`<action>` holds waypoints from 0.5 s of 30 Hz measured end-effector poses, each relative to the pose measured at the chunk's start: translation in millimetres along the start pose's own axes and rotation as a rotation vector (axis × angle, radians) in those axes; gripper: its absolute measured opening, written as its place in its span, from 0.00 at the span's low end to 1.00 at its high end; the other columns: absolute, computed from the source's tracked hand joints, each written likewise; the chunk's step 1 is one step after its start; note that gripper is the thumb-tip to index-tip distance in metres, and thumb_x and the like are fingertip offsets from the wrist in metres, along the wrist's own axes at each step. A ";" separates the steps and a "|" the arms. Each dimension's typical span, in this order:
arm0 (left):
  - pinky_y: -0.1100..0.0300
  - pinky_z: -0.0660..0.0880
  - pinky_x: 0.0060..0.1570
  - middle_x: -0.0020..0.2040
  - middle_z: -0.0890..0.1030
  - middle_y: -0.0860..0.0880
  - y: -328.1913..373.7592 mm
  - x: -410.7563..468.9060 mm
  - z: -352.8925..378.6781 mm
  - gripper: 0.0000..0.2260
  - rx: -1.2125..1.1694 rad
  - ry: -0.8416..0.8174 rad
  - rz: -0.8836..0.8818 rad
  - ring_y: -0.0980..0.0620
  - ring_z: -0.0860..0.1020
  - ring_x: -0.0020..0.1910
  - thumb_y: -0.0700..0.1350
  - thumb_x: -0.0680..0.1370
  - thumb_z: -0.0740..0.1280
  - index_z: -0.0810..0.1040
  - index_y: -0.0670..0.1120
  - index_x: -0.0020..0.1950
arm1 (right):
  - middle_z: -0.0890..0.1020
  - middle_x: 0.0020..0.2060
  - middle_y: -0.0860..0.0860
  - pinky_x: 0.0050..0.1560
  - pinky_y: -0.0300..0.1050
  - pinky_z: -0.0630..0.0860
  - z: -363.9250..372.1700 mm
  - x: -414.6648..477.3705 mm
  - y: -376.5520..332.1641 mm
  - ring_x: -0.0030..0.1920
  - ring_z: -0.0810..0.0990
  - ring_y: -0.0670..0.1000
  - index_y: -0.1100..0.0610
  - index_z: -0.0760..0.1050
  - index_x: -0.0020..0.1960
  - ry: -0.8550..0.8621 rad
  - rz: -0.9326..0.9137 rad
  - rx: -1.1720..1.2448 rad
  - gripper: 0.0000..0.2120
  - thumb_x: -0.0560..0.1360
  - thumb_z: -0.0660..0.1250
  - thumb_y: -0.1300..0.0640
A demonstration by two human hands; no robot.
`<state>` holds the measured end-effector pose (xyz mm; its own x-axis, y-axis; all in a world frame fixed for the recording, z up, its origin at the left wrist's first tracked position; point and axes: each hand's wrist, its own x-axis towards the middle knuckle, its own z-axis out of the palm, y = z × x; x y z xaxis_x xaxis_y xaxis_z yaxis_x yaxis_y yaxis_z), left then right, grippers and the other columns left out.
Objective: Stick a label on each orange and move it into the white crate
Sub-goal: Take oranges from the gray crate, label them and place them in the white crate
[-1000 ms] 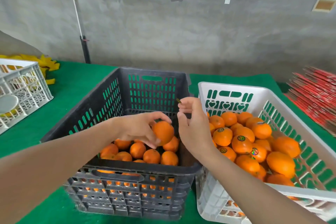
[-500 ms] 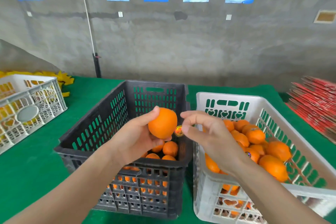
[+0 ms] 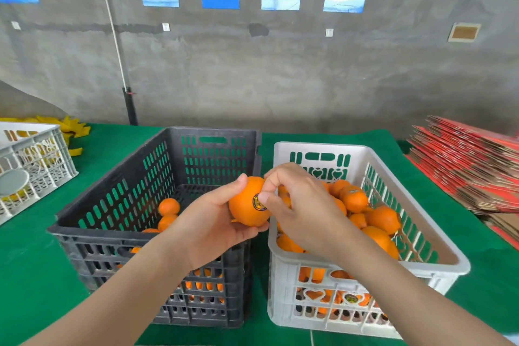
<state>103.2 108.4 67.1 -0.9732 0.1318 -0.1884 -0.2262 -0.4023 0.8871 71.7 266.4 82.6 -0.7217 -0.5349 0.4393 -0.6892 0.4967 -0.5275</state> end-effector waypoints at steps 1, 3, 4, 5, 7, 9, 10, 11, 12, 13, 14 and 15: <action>0.60 0.78 0.30 0.44 0.83 0.41 -1.6 -0.5 2.6 0.23 -0.018 -0.005 0.003 0.45 0.82 0.37 0.54 0.71 0.66 0.76 0.42 0.61 | 0.73 0.48 0.45 0.46 0.31 0.68 1.2 -2.3 -0.6 0.48 0.71 0.41 0.47 0.69 0.42 0.029 -0.013 -0.008 0.06 0.77 0.62 0.54; 0.59 0.78 0.31 0.43 0.84 0.43 -4.7 -1.9 6.7 0.22 -0.040 -0.010 0.020 0.47 0.82 0.36 0.53 0.71 0.66 0.76 0.42 0.60 | 0.74 0.47 0.45 0.46 0.36 0.70 6.4 -6.9 -0.7 0.48 0.72 0.42 0.49 0.70 0.44 0.096 -0.035 0.004 0.04 0.76 0.63 0.55; 0.59 0.79 0.31 0.43 0.84 0.43 -6.0 -2.7 8.4 0.22 -0.041 -0.007 0.030 0.48 0.82 0.35 0.53 0.71 0.65 0.75 0.42 0.61 | 0.74 0.47 0.46 0.46 0.38 0.70 9.1 -8.6 0.4 0.47 0.72 0.43 0.51 0.71 0.45 0.134 -0.044 0.009 0.02 0.76 0.64 0.56; 0.59 0.79 0.31 0.43 0.83 0.43 -7.2 -2.7 8.8 0.22 -0.031 -0.001 0.039 0.48 0.82 0.35 0.53 0.71 0.65 0.74 0.42 0.61 | 0.74 0.47 0.45 0.45 0.38 0.70 11.7 -10.4 2.1 0.47 0.72 0.42 0.51 0.70 0.47 0.165 -0.051 0.016 0.03 0.76 0.64 0.56; 0.58 0.78 0.32 0.45 0.83 0.43 -9.8 -2.6 8.0 0.23 0.004 0.017 0.048 0.49 0.82 0.35 0.52 0.72 0.64 0.73 0.42 0.62 | 0.73 0.47 0.43 0.44 0.34 0.72 15.9 -13.7 6.1 0.48 0.72 0.40 0.48 0.67 0.55 0.189 -0.035 0.074 0.11 0.75 0.65 0.54; 0.56 0.76 0.37 0.48 0.84 0.42 -14.0 -1.4 7.1 0.22 0.031 0.041 0.042 0.48 0.82 0.36 0.52 0.72 0.63 0.74 0.43 0.63 | 0.72 0.48 0.40 0.44 0.29 0.72 19.4 -17.3 10.4 0.50 0.72 0.38 0.44 0.60 0.64 0.189 0.005 0.154 0.23 0.74 0.65 0.52; 0.54 0.76 0.40 0.48 0.84 0.42 -16.5 -0.6 7.3 0.22 0.025 0.058 0.039 0.48 0.82 0.36 0.52 0.71 0.63 0.74 0.43 0.63 | 0.72 0.50 0.39 0.46 0.28 0.72 22.3 -19.4 12.3 0.51 0.72 0.37 0.44 0.59 0.67 0.192 0.008 0.171 0.24 0.74 0.65 0.51; 0.53 0.76 0.42 0.48 0.84 0.42 -19.0 0.6 8.7 0.22 0.007 0.068 0.043 0.48 0.83 0.37 0.51 0.71 0.63 0.74 0.43 0.63 | 0.72 0.53 0.40 0.49 0.28 0.71 26.8 -21.9 13.8 0.53 0.72 0.38 0.45 0.59 0.68 0.196 -0.001 0.167 0.24 0.75 0.63 0.51; 0.51 0.78 0.43 0.47 0.84 0.43 -21.1 1.8 10.5 0.22 -0.013 0.074 0.052 0.47 0.83 0.39 0.51 0.71 0.63 0.74 0.43 0.63 | 0.72 0.57 0.43 0.54 0.31 0.70 32.1 -25.1 15.1 0.55 0.71 0.38 0.47 0.60 0.69 0.198 -0.015 0.161 0.22 0.77 0.61 0.52; 0.51 0.79 0.40 0.47 0.84 0.43 -23.2 4.0 11.7 0.21 -0.030 0.083 0.067 0.47 0.83 0.40 0.50 0.72 0.63 0.74 0.43 0.62 | 0.71 0.62 0.44 0.59 0.35 0.69 37.3 -28.2 15.9 0.59 0.69 0.38 0.49 0.60 0.70 0.196 -0.024 0.165 0.21 0.78 0.59 0.52; 0.52 0.80 0.37 0.46 0.84 0.43 -24.7 5.9 12.9 0.20 -0.037 0.096 0.075 0.47 0.84 0.40 0.50 0.73 0.63 0.74 0.42 0.62 | 0.69 0.64 0.45 0.62 0.36 0.68 41.9 -30.9 17.3 0.61 0.67 0.39 0.50 0.60 0.71 0.189 -0.024 0.188 0.21 0.79 0.58 0.52; 0.52 0.79 0.37 0.47 0.84 0.42 -25.5 8.1 13.8 0.20 -0.024 0.097 0.076 0.47 0.84 0.41 0.50 0.74 0.62 0.74 0.41 0.62 | 0.68 0.65 0.45 0.62 0.37 0.68 45.3 -33.3 19.4 0.62 0.67 0.39 0.50 0.60 0.71 0.179 -0.018 0.222 0.22 0.78 0.58 0.50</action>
<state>101.7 132.3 48.8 -0.9868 0.0127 -0.1617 -0.1515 -0.4292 0.8904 85.3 262.9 24.8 -0.7227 -0.4037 0.5610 -0.6856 0.3156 -0.6561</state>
